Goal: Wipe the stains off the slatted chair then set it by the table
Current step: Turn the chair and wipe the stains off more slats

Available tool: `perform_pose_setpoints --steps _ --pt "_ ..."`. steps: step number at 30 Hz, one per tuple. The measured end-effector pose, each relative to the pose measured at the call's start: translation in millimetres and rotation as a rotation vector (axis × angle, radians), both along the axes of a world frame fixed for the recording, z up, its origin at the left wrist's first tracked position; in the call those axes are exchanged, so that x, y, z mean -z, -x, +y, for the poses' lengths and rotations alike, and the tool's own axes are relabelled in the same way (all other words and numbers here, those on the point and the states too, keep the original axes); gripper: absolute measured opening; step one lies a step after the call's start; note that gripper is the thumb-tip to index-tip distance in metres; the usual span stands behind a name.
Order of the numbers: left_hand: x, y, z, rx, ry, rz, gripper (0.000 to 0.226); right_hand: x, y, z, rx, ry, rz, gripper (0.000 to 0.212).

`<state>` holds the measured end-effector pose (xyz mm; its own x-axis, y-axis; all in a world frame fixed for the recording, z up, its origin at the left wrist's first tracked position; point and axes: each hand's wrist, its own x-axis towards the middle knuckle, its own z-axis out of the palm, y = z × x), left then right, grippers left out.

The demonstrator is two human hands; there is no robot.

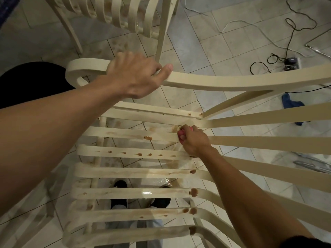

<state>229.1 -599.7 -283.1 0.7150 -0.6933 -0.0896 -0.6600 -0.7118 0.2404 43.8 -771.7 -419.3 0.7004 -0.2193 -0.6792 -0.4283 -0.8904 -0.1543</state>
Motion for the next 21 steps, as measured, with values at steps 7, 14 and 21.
perform_pose_setpoints --steps 7,14,21 --pt "0 0 -1 -0.012 -0.015 0.011 0.062 1 -16 48 -0.009 -0.126 -0.084 0.035" --pt "-1 -2 0 -0.001 -0.044 -0.005 0.066 6 3 35 -0.109 -0.094 -0.141 0.041" --pt "0 -2 0 0.006 -0.049 -0.018 0.069 -5 12 -23 -0.175 0.184 0.117 0.044"
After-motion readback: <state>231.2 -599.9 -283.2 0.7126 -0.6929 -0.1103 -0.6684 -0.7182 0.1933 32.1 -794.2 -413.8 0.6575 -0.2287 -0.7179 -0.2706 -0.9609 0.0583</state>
